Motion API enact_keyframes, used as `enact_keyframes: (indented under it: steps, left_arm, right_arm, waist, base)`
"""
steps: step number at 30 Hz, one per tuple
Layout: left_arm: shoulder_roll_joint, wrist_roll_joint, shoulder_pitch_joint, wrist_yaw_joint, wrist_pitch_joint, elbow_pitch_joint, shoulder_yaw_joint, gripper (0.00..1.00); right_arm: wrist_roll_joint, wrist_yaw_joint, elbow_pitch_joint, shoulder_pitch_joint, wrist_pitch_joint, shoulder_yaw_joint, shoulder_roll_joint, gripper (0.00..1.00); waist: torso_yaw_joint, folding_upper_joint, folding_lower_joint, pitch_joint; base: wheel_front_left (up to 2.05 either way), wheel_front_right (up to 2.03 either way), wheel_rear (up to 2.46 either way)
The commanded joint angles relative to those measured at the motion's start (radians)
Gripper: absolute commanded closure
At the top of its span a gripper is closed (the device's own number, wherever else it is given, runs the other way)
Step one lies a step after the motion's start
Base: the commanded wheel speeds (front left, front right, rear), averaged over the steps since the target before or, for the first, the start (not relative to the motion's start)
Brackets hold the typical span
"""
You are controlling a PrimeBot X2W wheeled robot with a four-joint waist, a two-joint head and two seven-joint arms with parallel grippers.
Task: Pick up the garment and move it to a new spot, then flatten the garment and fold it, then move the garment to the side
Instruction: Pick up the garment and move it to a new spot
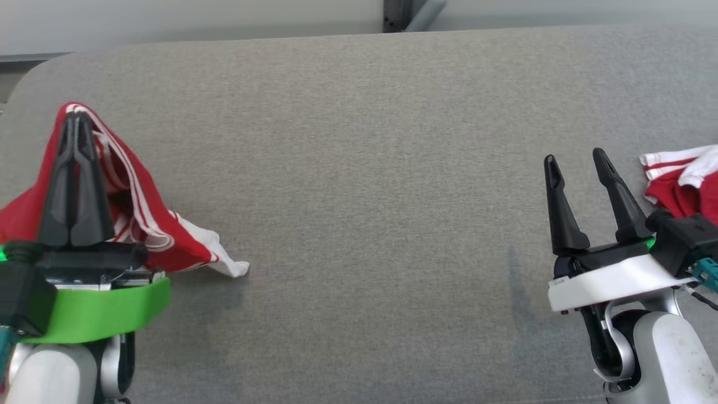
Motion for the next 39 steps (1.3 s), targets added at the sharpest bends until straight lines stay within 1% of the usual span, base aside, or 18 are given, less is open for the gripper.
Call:
enact_keyframes:
  steps: [1, 5, 6, 7, 11, 15, 19, 22, 24, 26, 29, 30, 31, 32, 39]
  left_arm:
    - [-0.006, 0.006, -0.026, -0.015, 0.010, -0.011, -0.025, 1.00]
    - [-0.021, 0.011, -0.077, -0.058, 0.039, -0.010, -0.107, 1.00]
    - [-0.021, 0.011, -0.077, -0.058, 0.039, -0.010, -0.107, 1.00]
    - [-0.025, 0.015, -0.093, -0.068, 0.047, -0.006, -0.128, 1.00]
    - [-0.059, 0.026, -0.173, -0.121, 0.075, 0.027, -0.225, 1.00]
    - [-0.098, 0.036, -0.264, -0.169, 0.096, 0.085, -0.302, 1.00]
    - [-0.129, 0.039, -0.325, -0.210, 0.123, 0.174, -0.369, 1.00]
    - [-0.146, 0.029, -0.347, -0.228, 0.128, 0.258, -0.398, 1.00]
    - [-0.154, 0.021, -0.357, -0.235, 0.128, 0.315, -0.410, 1.00]
    - [-0.158, 0.020, -0.367, -0.240, 0.123, 0.365, -0.416, 1.00]
    - [-0.173, 0.009, -0.394, -0.249, 0.099, 0.445, -0.427, 0.99]
    - [-0.176, 0.004, -0.399, -0.250, 0.091, 0.461, -0.426, 0.44]
    - [-0.176, 0.004, -0.399, -0.250, 0.091, 0.461, -0.426, 0.44]
    - [-0.176, 0.005, -0.405, -0.250, 0.082, 0.474, -0.427, 0.00]
    - [-0.187, -0.017, -0.407, -0.223, -0.003, 0.505, -0.388, 0.00]
  right_arm:
    - [0.005, 0.000, -0.004, -0.011, -0.012, -0.001, 0.004, 0.00]
    - [0.012, 0.000, 0.006, -0.017, -0.032, 0.008, 0.016, 0.00]
    - [0.012, 0.000, 0.006, -0.017, -0.032, 0.008, 0.016, 0.00]
    - [0.014, 0.000, 0.010, -0.021, -0.036, 0.015, 0.018, 0.00]
    - [0.032, 0.000, 0.030, -0.034, -0.066, 0.021, 0.027, 0.00]
    - [0.053, 0.000, 0.059, -0.043, -0.100, 0.036, 0.032, 0.00]
    - [0.086, 0.000, 0.092, -0.054, -0.132, 0.055, 0.034, 0.00]
    - [0.115, 0.000, 0.117, -0.061, -0.155, 0.068, 0.034, 0.00]
    - [0.127, 0.000, 0.130, -0.064, -0.167, 0.071, 0.034, 0.00]
    - [0.134, 0.000, 0.141, -0.069, -0.174, 0.075, 0.035, 0.00]
    - [0.140, 0.000, 0.162, -0.081, -0.184, 0.071, 0.034, 0.00]
    - [0.141, 0.000, 0.165, -0.086, -0.185, 0.071, 0.034, 0.00]
    - [0.141, 0.000, 0.165, -0.086, -0.185, 0.071, 0.034, 0.00]
    - [0.138, 0.000, 0.170, -0.089, -0.186, 0.067, 0.034, 0.00]
    - [0.099, 0.000, 0.184, -0.105, -0.190, 0.050, 0.033, 0.00]
  waist:
    - [-0.097, -0.0001, 0.0000, 0.039]
    - [-0.190, -0.0001, 0.0000, 0.081]
    - [-0.190, -0.0001, 0.0000, 0.081]
    - [-0.217, -0.0001, 0.0000, 0.094]
    - [-0.315, -0.0001, 0.0000, 0.148]
    - [-0.407, -0.0001, 0.0000, 0.207]
    - [-0.481, -0.0001, 0.0000, 0.257]
    - [-0.517, -0.0001, 0.0000, 0.283]
    - [-0.528, -0.0001, 0.0000, 0.295]
    - [-0.532, -0.0001, 0.0000, 0.303]
    - [-0.519, -0.0001, 0.0000, 0.310]
    - [-0.513, -0.0001, 0.0000, 0.309]
    - [-0.513, -0.0001, 0.0000, 0.309]
    - [-0.504, -0.0001, 0.0000, 0.306]
    - [-0.411, -0.0001, 0.0000, 0.256]
  base:
    - [0.00, 0.00, 0.00]
    - [0.00, 0.00, 0.00]
    - [0.00, 0.00, 0.00]
    - [0.00, 0.00, 0.00]
    - [0.00, 0.00, 0.00]
    - [0.00, 0.00, 0.00]
    - [0.00, 0.00, 0.00]
    - [0.00, 0.00, 0.00]
    - [0.00, 0.00, 0.00]
    - [0.00, 0.00, 0.00]
    - [0.00, 0.00, 0.00]
    - [0.00, 0.00, 0.00]
    - [0.00, 0.00, 0.00]
    - [0.00, 0.00, 0.00]
    - [0.00, 0.00, 0.00]
